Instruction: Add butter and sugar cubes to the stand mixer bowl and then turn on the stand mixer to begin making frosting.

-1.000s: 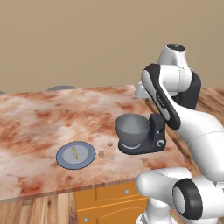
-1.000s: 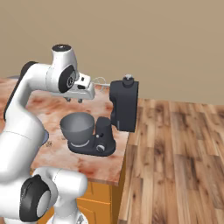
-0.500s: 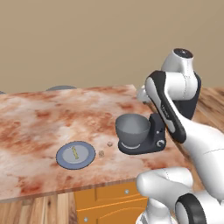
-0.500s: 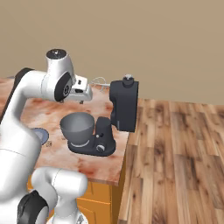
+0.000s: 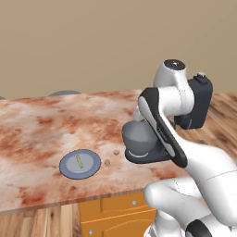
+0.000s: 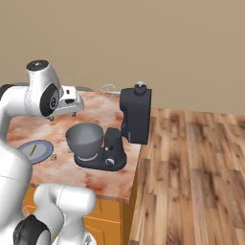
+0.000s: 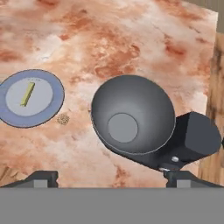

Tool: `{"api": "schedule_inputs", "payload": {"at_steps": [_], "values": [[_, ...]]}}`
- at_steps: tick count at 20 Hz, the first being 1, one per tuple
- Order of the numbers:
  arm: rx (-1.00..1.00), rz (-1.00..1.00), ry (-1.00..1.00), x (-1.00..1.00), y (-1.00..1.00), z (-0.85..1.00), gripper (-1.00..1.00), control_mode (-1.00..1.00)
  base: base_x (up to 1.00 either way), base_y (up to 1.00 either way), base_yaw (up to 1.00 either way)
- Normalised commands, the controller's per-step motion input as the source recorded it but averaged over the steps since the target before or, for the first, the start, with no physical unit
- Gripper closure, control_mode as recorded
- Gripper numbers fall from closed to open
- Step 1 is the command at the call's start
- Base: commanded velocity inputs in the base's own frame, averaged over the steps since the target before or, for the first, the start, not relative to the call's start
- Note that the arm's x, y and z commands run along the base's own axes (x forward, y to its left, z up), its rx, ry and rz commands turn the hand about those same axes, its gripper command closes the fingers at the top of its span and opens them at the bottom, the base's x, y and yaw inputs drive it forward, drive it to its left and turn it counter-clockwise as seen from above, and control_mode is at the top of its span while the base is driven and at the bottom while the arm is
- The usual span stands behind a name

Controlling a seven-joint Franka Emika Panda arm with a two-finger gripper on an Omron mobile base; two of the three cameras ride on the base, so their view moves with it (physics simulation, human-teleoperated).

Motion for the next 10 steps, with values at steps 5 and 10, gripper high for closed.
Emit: {"api": "schedule_inputs", "payload": {"at_steps": [5, 10], "values": [[-0.17, 0.33, 0.07, -0.15, 0.51, 0.00, -1.00, -1.00, 0.00, 0.00, 0.00], [-0.20, 0.35, 0.02, -0.06, 0.52, -0.02, -1.00, -1.00, 0.00, 0.00, 0.00]]}}
